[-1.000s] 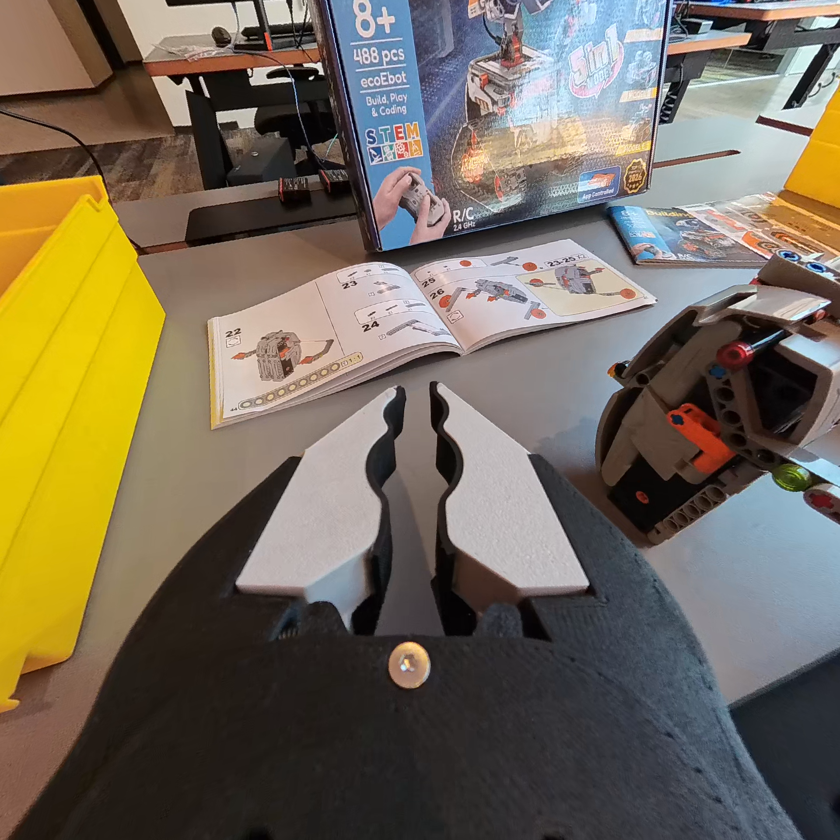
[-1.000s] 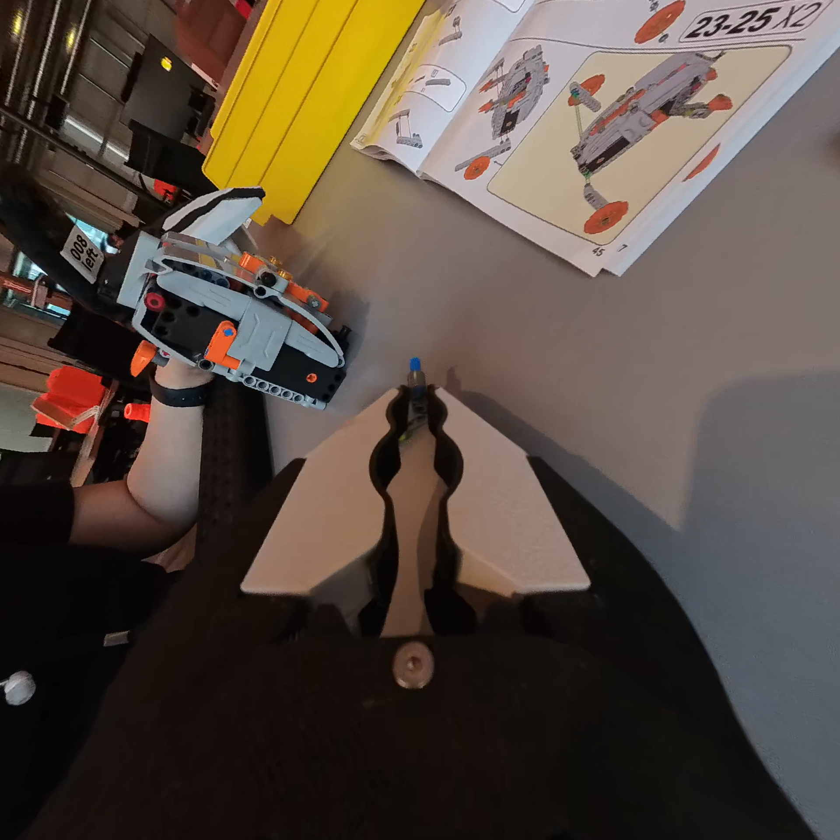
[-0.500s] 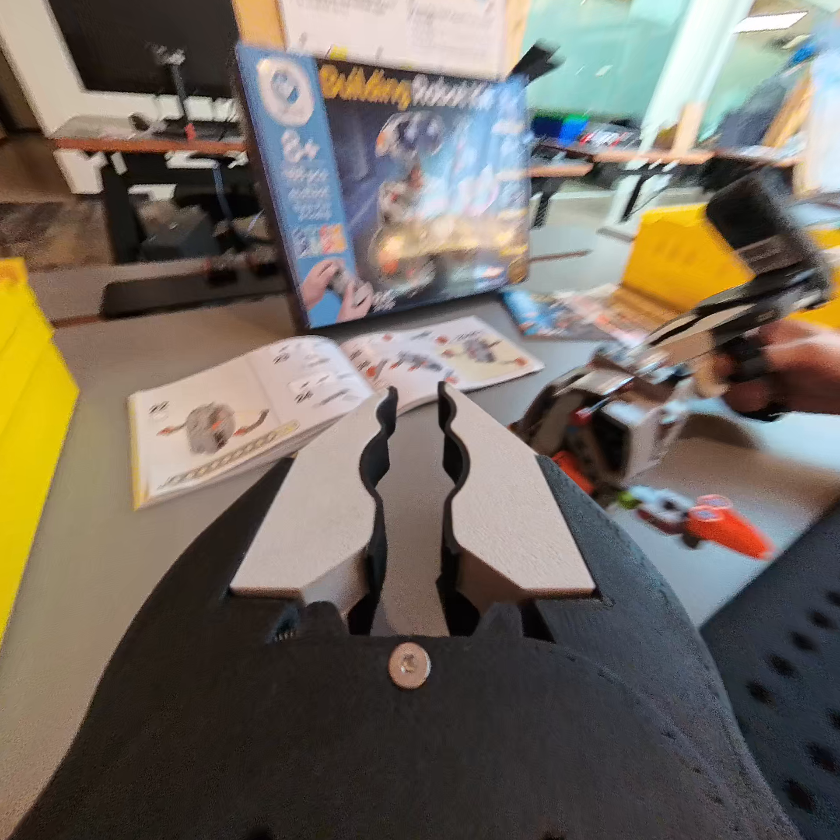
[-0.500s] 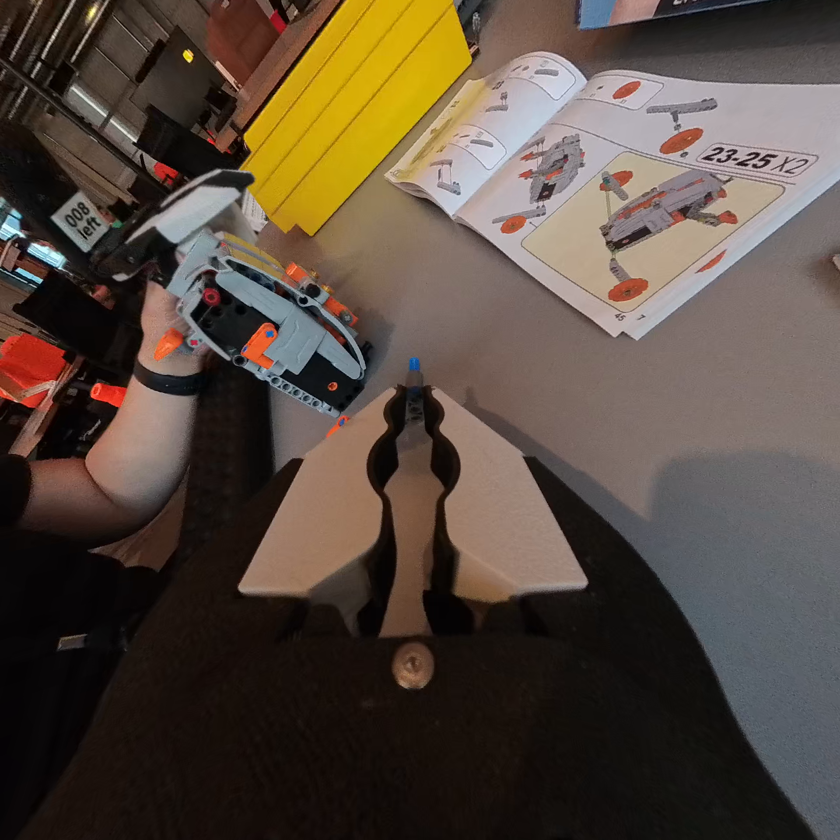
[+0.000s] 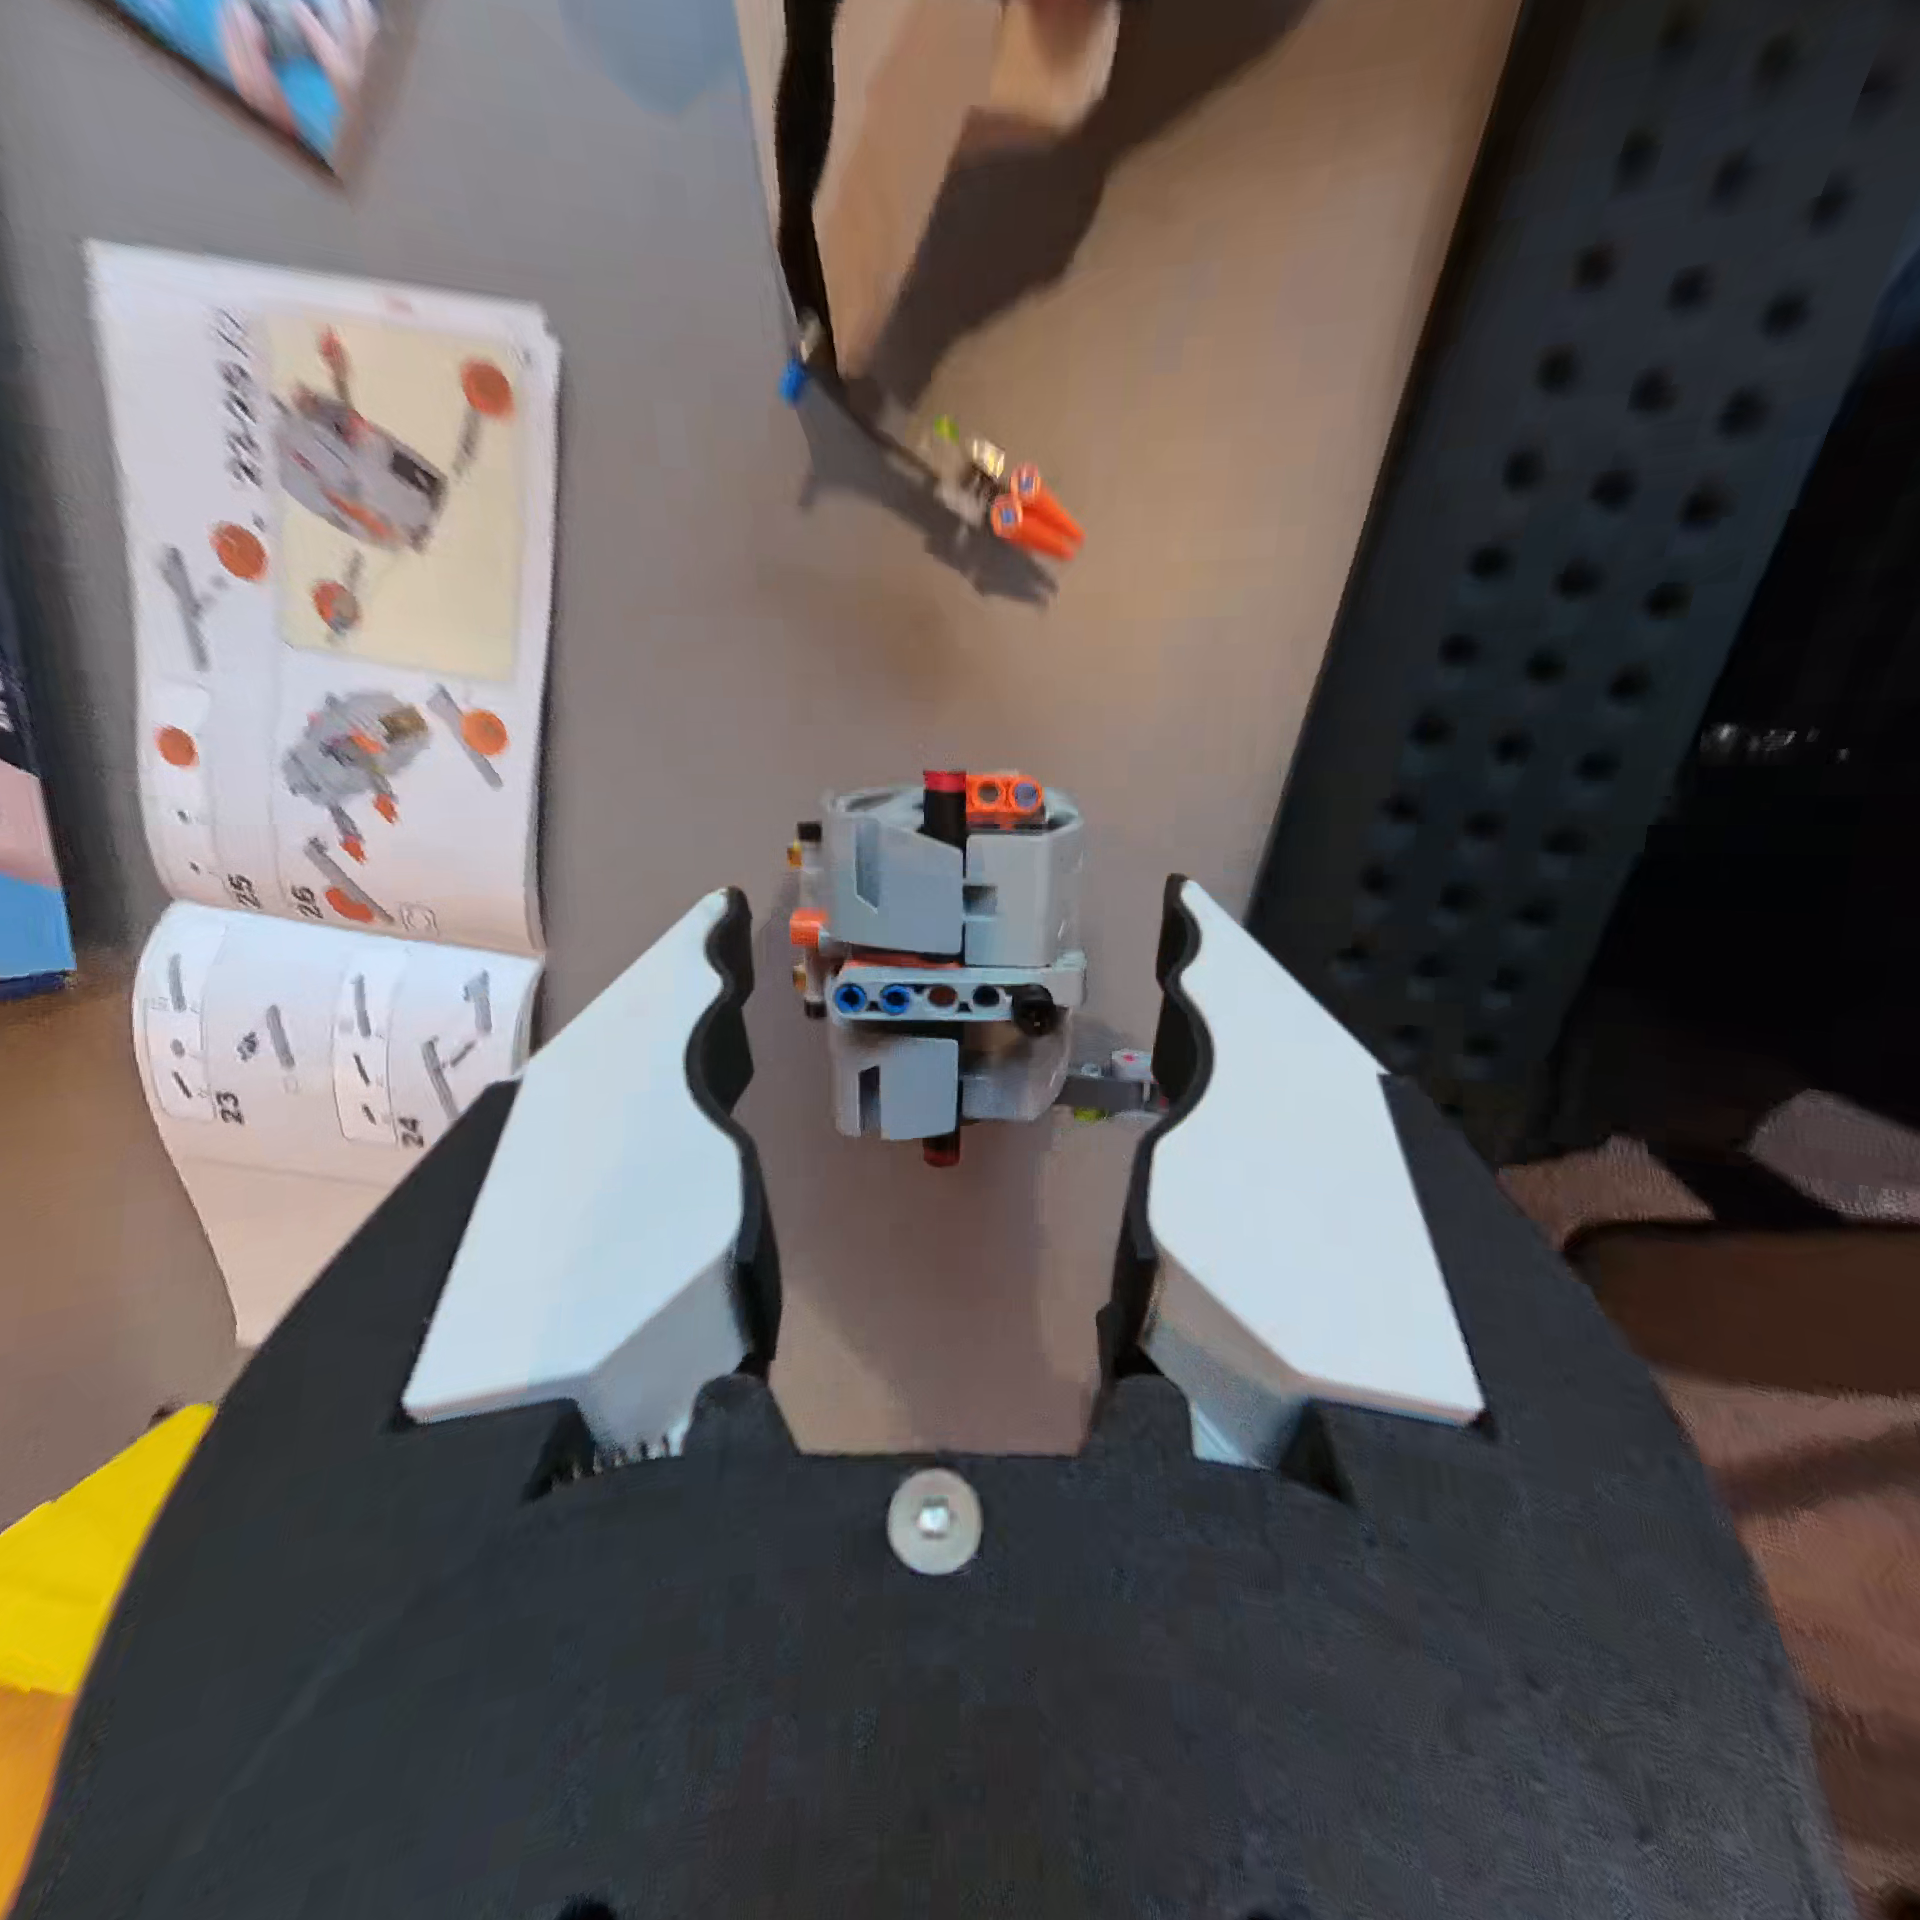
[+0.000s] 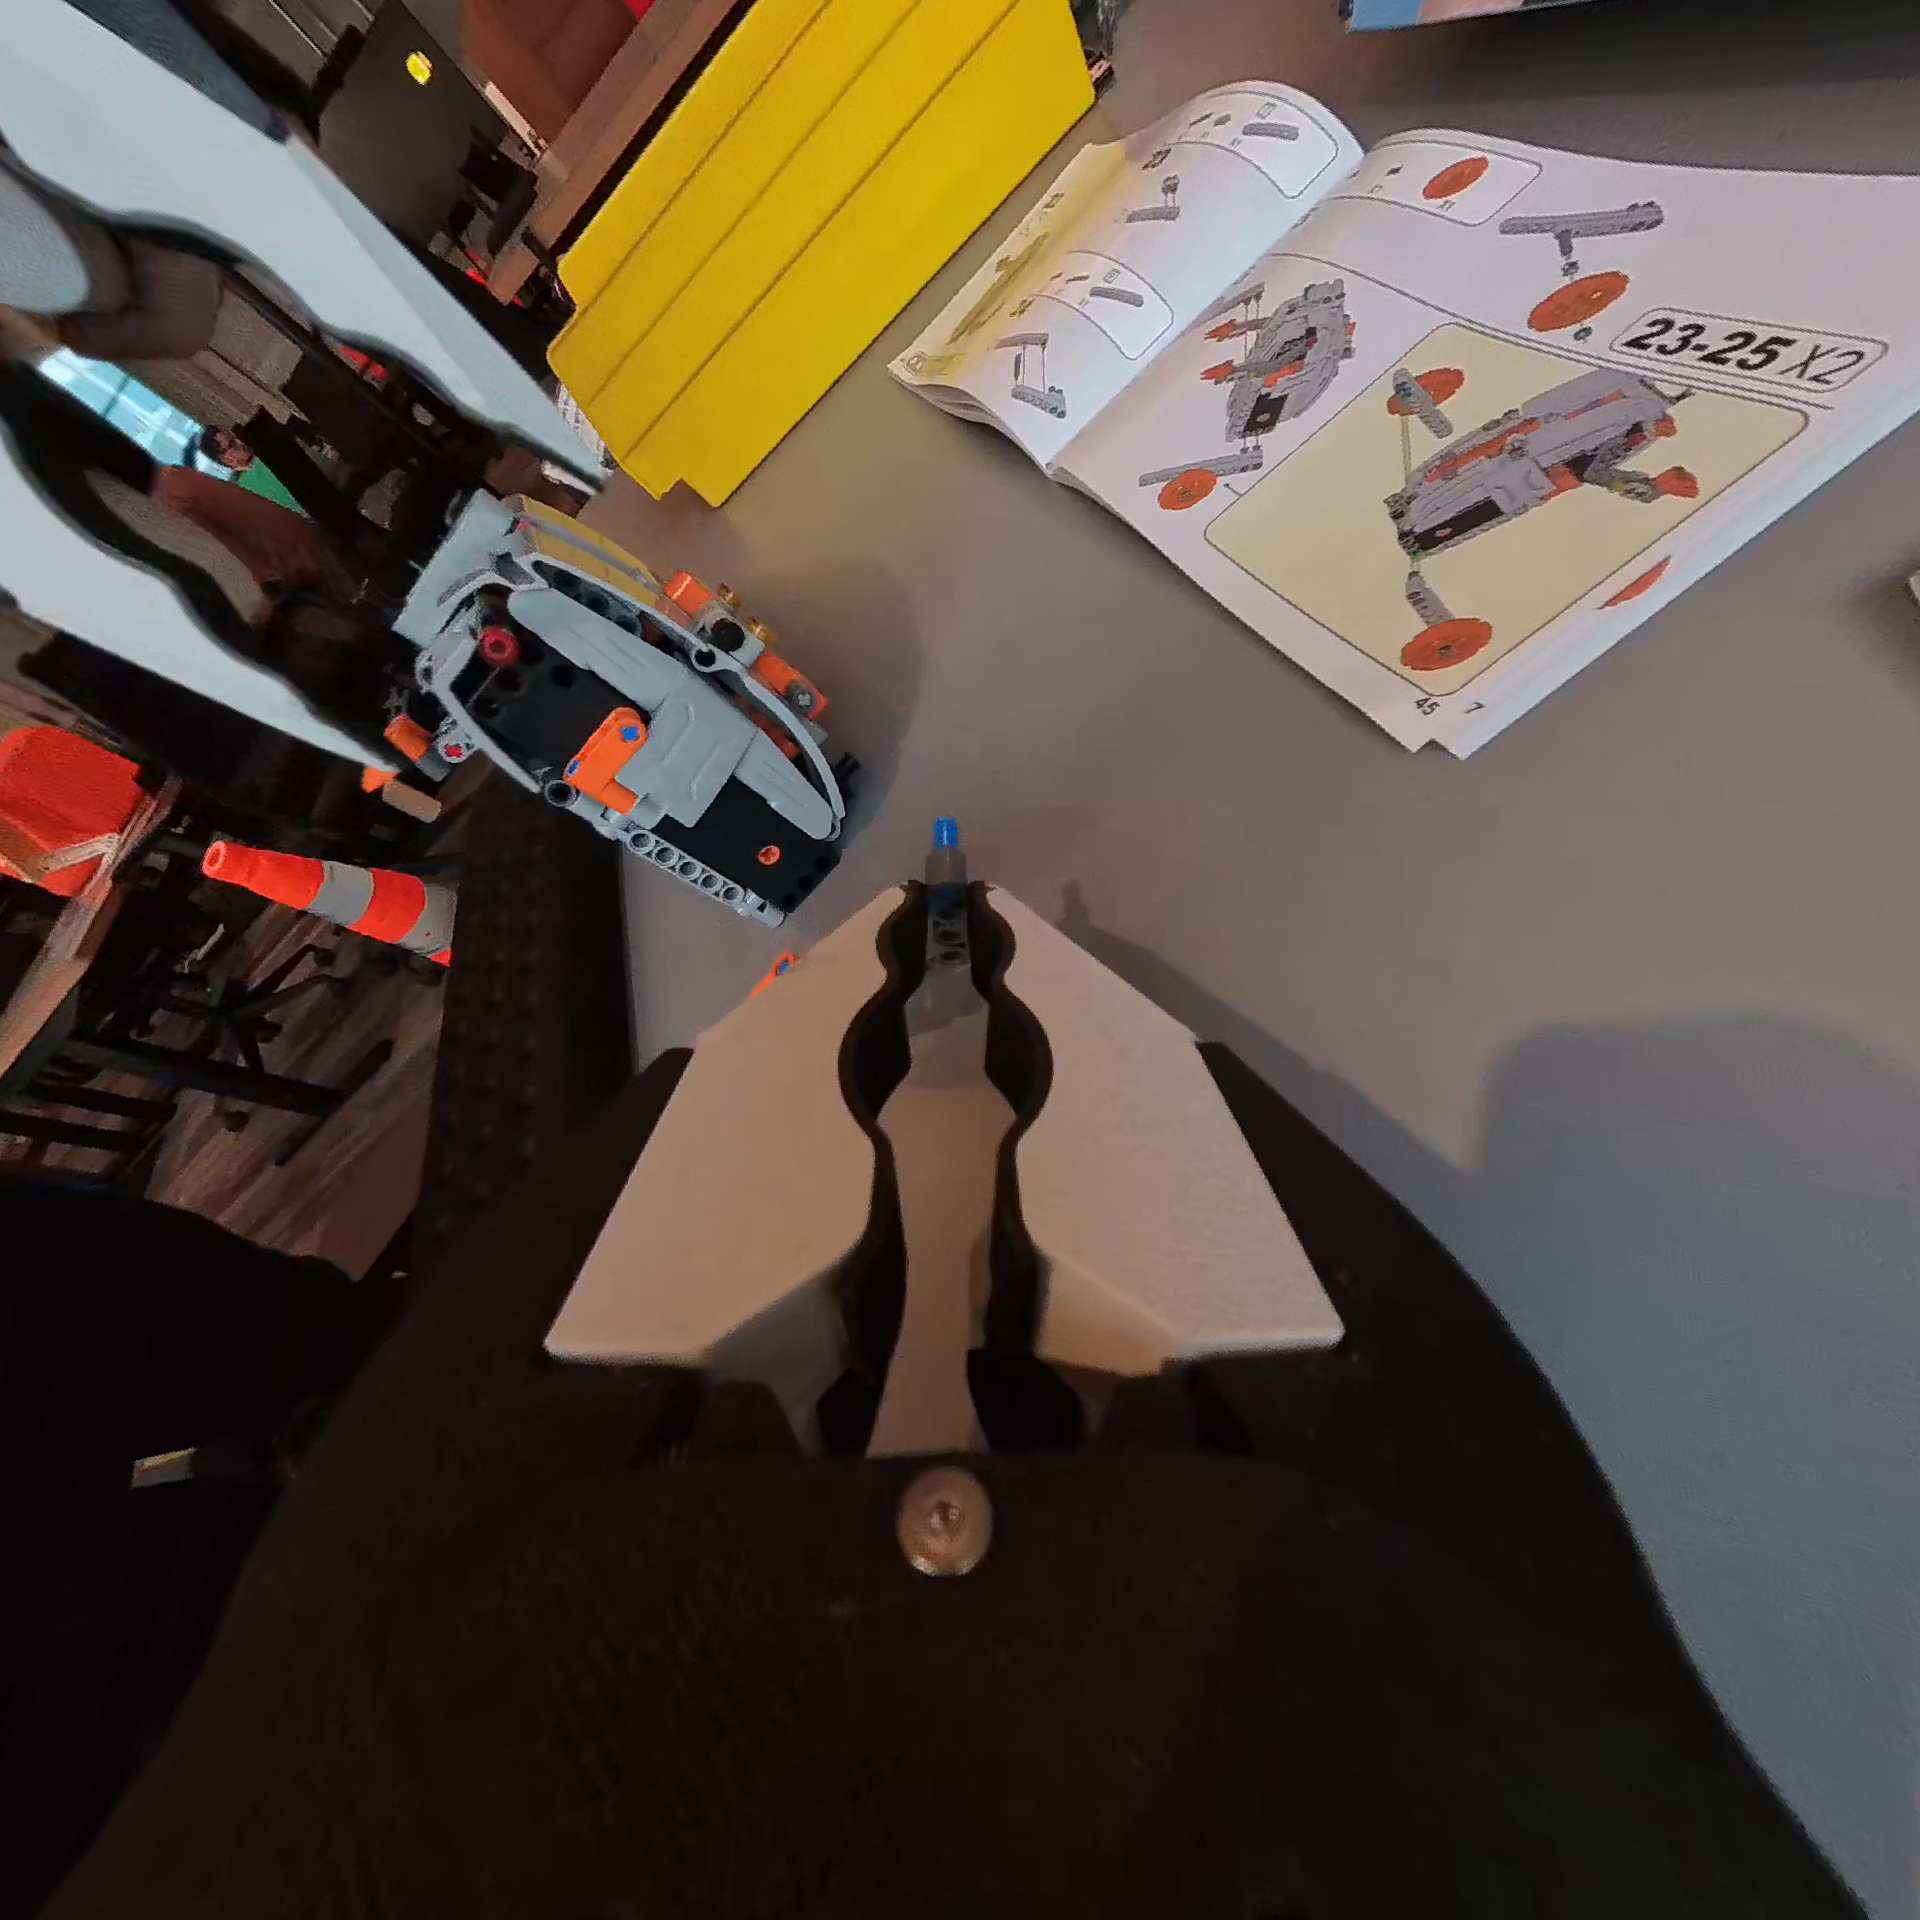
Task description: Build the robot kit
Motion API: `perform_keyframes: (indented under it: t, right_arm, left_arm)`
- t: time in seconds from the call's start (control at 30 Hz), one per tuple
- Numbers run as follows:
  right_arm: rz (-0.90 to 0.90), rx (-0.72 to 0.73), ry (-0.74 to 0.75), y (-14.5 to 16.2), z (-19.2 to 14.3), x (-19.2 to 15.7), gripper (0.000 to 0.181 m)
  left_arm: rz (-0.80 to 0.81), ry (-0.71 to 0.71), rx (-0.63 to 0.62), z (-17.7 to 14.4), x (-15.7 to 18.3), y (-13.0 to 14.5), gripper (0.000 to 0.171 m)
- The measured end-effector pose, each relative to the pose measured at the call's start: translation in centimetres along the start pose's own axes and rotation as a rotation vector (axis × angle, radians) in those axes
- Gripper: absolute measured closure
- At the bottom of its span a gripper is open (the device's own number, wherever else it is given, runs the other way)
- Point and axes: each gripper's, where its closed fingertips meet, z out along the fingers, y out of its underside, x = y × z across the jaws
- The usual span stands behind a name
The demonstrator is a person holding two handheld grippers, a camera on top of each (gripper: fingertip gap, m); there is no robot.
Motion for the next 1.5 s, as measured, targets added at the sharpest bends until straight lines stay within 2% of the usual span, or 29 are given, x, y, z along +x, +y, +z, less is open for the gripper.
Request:
perform_keyframes:
  t: [0.07,0.13,0.2,0.27,0.4,0.53,0.63,0.73,0.83,1.23,1.3,1.33,1.4,1.43,1.5]
  right_arm:
    - [0.008,0.011,-0.004,-0.2,-0.3,0.0,0.175]
    - [0.019,0.027,-0.017,-0.5,-0.5,-0.2,0.175]
    - [0.026,0.035,-0.029,-0.7,-0.7,-0.4,0.175]
    - [0.029,0.045,-0.033,-0.9,-1.0,-0.4,0.175]
    - [0.044,0.07,-0.043,-1.3,-1.4,-0.6,0.175]
    - [0.039,0.088,-0.023,-1.8,-1.5,-0.5,0.175]
    - [0.013,0.091,0.0,-1.8,-1.3,-0.4,0.175]
    - [-0.015,0.089,0.039,-1.7,-1.1,0.3,0.175]
    - [-0.029,0.12,0.06,-2.1,-1.1,0.9,0.175]
    - [0.07,0.191,0.001,-2.6,-1.6,2.2,0.175]
    - [0.092,0.192,-0.025,-2.7,-1.6,2.2,0.175]
    - [0.106,0.191,-0.035,-2.7,-1.5,2.2,0.175]
    - [0.132,0.188,-0.056,-2.6,-1.4,2.2,0.175]
    - [0.139,0.179,-0.075,-2.5,-1.3,2.0,0.175]
    - [0.138,0.164,-0.079,-2.3,-1.1,1.9,0.175]
  left_arm:
    - [0.013,0.02,-0.086,0.7,0.0,0.8,0.099]
    - [0.008,0.038,-0.096,1.1,0.2,0.9,0.109]
    - [-0.001,0.03,-0.095,1.0,0.3,1.0,0.104]
    - [0.0,-0.042,-0.052,-0.2,0.0,1.3,0.098]
    - [-0.097,-0.274,0.304,-6.3,-0.7,0.9,0.1]
    - [-0.262,-0.523,0.716,-12.3,0.6,3.2,0.099]
    - [-0.328,-0.697,0.864,-13.5,2.5,6.2,0.086]
    - [-0.368,-0.861,0.958,-14.2,3.6,8.5,0.085]
    - [-0.416,-0.811,1.043,-13.6,3.9,9.1,0.085]
    - [-0.438,-0.629,1.089,-10.1,2.4,9.1,0.081]
    - [-0.429,-0.633,1.083,-10.0,2.4,9.3,0.109]
    - [-0.411,-0.65,1.099,-10.4,2.5,9.2,0.115]
    - [-0.378,-0.615,1.129,-11.2,2.8,8.3,0.114]
    - [-0.368,-0.553,1.123,-11.3,2.8,7.5,0.106]
    - [-0.327,-0.421,1.048,-10.9,2.5,5.2,0.099]
